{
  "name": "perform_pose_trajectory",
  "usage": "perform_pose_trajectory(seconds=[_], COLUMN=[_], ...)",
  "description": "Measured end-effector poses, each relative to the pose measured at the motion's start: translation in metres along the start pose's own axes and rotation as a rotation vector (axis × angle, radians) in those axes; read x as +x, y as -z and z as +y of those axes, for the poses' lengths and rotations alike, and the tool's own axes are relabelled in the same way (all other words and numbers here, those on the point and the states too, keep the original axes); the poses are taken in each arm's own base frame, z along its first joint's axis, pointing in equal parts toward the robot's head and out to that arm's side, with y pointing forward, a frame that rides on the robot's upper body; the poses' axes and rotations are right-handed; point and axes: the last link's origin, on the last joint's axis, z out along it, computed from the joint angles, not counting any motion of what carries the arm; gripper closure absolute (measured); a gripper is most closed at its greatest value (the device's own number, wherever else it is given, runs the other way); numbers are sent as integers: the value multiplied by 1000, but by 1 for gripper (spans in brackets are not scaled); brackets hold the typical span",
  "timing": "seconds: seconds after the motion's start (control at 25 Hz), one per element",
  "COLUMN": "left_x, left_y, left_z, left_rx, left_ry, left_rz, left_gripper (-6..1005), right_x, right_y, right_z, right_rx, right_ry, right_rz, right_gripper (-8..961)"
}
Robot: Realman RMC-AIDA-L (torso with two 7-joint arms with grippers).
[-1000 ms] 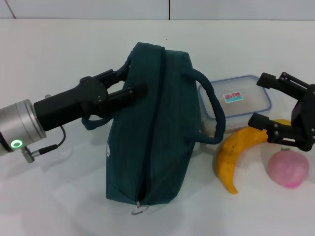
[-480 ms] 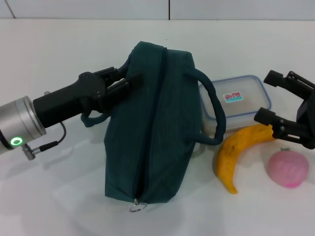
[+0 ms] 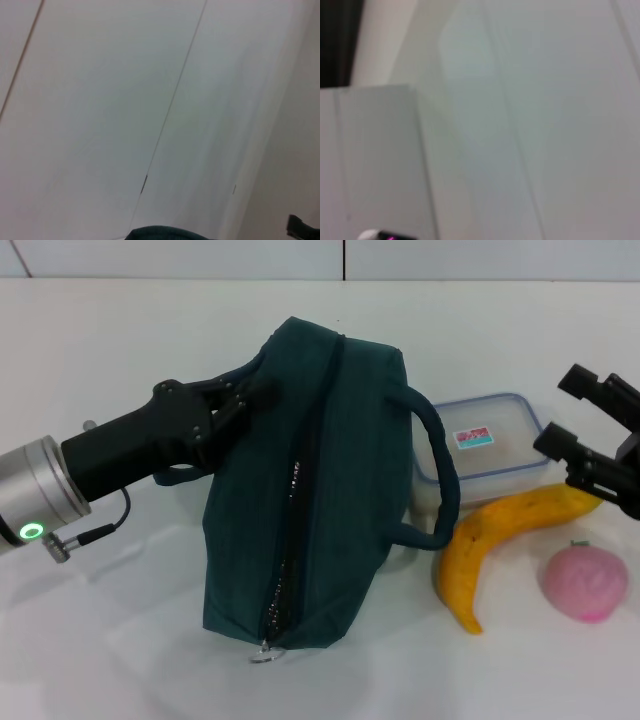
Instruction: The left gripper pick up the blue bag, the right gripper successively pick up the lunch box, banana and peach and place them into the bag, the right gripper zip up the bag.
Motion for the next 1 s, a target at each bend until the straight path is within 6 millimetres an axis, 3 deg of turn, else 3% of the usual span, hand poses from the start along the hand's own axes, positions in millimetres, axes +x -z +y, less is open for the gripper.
perform_pose_trajectory(seconds=[0.16, 0.68, 1.0], left_x=[0, 7, 8], left_y=[-3, -16, -18], left_z=[1, -5, -13], left_rx=[-8, -6, 33], left_ry=[-38, -94, -107], left_rz=[3, 5, -17], left_gripper=[941, 955, 955], right_x=[6, 33, 50], right_y=[-3, -13, -11], right_z=[0, -27, -32], right_rx=[63, 435, 554], right_ry=[-24, -499, -641], right_rz=[-59, -218, -224], right_gripper=[83, 83, 84])
